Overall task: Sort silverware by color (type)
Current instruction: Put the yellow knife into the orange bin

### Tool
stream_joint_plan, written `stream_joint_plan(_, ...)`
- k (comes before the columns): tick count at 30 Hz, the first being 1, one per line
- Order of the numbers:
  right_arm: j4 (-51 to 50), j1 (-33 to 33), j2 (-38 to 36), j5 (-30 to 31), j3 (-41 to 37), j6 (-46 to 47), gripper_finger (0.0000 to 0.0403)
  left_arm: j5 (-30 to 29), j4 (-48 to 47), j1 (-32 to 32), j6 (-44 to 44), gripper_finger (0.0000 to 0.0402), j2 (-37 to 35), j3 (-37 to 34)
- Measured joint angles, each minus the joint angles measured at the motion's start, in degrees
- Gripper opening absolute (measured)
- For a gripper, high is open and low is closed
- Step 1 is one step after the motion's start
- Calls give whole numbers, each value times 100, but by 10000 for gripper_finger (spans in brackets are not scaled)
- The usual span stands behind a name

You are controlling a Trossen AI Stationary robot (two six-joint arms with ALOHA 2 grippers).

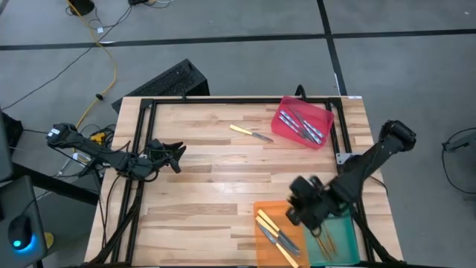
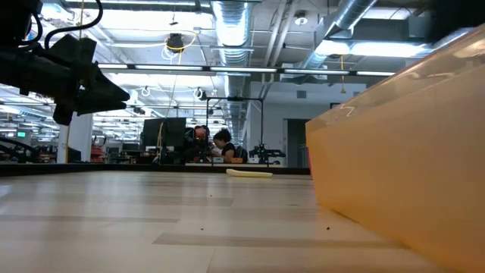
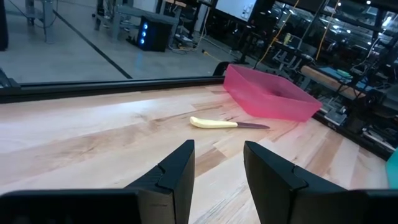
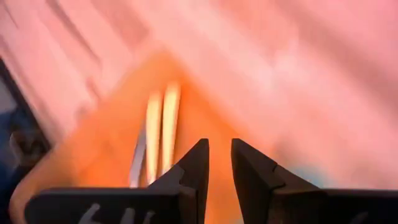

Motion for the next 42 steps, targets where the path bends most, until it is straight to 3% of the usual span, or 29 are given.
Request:
stream_joint_plan(3,496,-464,0,546,0,-1262,93,4,-2,1,57,122,1,0)
stream_joint_plan(10,2005,-1649,19,661,0,-3952,95,-30,-211,1,67,122,0,2)
stream_joint_plan(15,2757,-2452,248,613,2,-5362,124,-28,-346,-1,58,122,-1,2)
stream_joint_plan(19,2969,-3112,324,508,0,-5760,170,-28,-431,0,19,122,-1,2)
stream_joint_plan(25,3570,-3940,694,-131,22,-6312,225,-29,-479,0,14,122,0,2)
stream_joint_plan(31,3681,-4546,1227,-666,2,-6701,228,-15,-566,1,-54,122,1,2)
stream_joint_plan(42,3416,-5062,2188,-664,607,-6766,227,70,-728,-1,-174,122,-1,2)
